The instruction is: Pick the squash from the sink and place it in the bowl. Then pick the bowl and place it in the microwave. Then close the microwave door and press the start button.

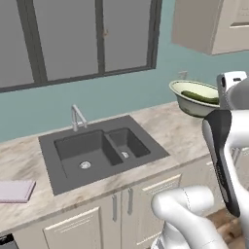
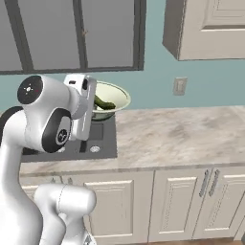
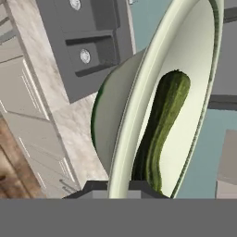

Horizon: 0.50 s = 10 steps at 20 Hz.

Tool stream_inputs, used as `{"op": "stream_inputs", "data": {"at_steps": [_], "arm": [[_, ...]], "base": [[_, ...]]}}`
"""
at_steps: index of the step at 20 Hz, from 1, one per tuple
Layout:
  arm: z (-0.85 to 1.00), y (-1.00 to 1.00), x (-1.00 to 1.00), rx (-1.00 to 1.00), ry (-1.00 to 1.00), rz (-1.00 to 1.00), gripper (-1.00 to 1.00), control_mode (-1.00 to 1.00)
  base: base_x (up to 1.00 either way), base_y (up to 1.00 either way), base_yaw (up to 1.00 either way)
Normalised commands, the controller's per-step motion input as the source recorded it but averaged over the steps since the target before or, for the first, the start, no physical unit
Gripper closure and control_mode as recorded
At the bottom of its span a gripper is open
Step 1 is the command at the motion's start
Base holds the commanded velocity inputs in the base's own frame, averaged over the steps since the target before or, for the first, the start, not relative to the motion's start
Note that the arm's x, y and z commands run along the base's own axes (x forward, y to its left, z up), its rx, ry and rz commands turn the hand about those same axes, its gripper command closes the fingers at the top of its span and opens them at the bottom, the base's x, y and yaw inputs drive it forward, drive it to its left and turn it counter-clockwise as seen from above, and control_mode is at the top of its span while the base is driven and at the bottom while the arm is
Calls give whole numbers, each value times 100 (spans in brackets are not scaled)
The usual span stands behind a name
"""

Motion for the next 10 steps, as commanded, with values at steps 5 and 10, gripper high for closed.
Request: {"op": "stream_inputs", "data": {"at_steps": [5, 10], "arm": [[0, 0, 0, 0, 0, 0, 100, 100], [0, 0, 0, 0, 0, 0, 100, 100]], "base": [[-43, -21, -59], [-32, -17, -57]]}}
